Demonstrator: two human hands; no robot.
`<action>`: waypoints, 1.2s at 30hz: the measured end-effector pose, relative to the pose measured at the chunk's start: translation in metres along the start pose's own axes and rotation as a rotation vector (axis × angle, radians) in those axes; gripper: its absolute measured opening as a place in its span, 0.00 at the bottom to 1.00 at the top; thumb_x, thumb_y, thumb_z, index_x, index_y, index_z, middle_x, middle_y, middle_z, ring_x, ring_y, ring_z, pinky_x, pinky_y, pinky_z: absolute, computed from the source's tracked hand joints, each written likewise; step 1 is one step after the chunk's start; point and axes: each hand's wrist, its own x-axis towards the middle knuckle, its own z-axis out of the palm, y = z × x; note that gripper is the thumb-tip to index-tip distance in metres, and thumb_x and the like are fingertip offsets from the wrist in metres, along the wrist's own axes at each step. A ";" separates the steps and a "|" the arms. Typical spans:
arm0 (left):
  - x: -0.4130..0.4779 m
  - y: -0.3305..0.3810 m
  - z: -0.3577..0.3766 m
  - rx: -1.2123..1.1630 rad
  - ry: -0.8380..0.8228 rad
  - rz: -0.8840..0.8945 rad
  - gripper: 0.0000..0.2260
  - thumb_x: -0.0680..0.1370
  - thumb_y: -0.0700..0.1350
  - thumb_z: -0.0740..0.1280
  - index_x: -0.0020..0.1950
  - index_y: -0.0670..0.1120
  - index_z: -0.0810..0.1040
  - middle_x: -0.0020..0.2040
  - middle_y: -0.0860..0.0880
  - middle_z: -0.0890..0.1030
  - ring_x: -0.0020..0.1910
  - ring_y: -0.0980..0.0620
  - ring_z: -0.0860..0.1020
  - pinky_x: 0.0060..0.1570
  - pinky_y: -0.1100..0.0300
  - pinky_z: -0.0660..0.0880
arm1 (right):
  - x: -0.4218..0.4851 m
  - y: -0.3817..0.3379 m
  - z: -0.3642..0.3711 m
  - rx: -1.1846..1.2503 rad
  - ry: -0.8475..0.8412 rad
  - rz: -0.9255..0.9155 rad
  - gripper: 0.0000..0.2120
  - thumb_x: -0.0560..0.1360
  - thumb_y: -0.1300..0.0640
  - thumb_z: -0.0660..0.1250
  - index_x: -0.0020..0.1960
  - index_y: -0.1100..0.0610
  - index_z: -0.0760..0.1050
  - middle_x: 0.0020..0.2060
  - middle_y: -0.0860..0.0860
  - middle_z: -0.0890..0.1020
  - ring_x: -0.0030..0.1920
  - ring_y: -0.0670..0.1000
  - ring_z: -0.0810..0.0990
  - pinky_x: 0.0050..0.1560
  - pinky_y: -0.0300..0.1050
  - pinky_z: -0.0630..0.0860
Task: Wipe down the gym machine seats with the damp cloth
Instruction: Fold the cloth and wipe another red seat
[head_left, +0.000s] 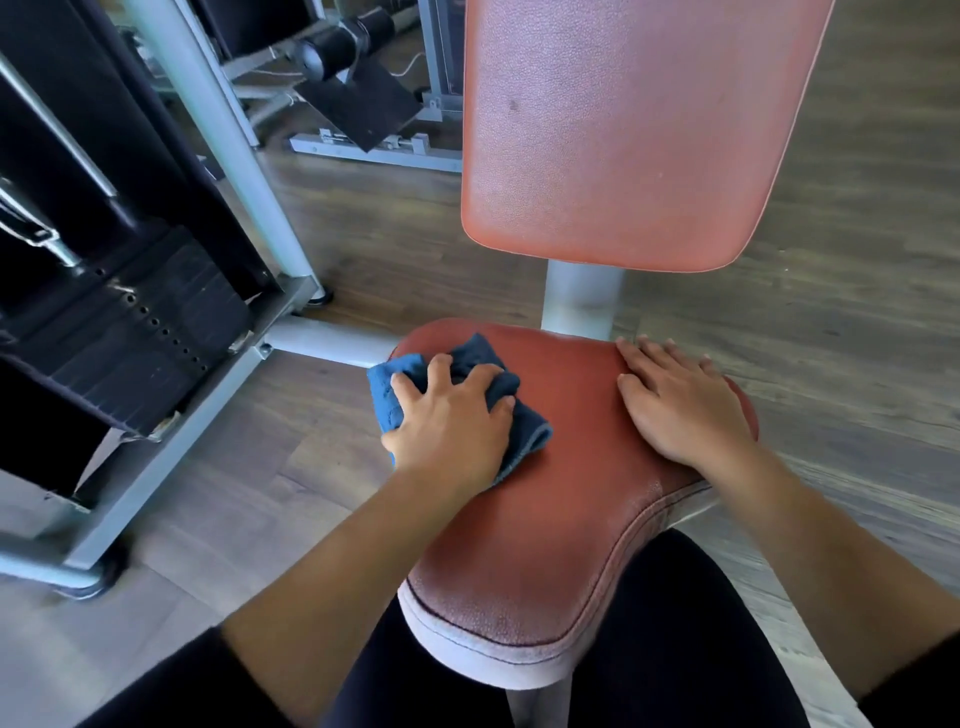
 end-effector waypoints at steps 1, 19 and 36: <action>-0.009 -0.002 0.001 -0.004 0.006 0.036 0.16 0.80 0.58 0.55 0.68 0.63 0.65 0.71 0.54 0.59 0.68 0.43 0.57 0.52 0.44 0.68 | 0.000 0.000 0.000 -0.006 -0.004 0.000 0.24 0.81 0.50 0.46 0.77 0.48 0.51 0.77 0.48 0.54 0.76 0.51 0.50 0.75 0.55 0.45; 0.000 -0.045 0.009 -0.173 0.123 0.504 0.21 0.70 0.64 0.56 0.60 0.66 0.76 0.66 0.57 0.72 0.69 0.47 0.66 0.68 0.42 0.62 | 0.003 0.002 0.001 -0.004 -0.006 -0.005 0.24 0.81 0.49 0.47 0.77 0.48 0.52 0.77 0.49 0.54 0.77 0.50 0.50 0.75 0.54 0.45; 0.078 0.035 0.019 0.129 -0.034 0.503 0.18 0.78 0.59 0.57 0.68 0.65 0.68 0.72 0.58 0.65 0.72 0.47 0.57 0.67 0.41 0.57 | -0.054 0.066 -0.002 -0.020 0.094 -0.074 0.39 0.72 0.34 0.33 0.78 0.50 0.49 0.77 0.49 0.55 0.77 0.49 0.49 0.75 0.51 0.43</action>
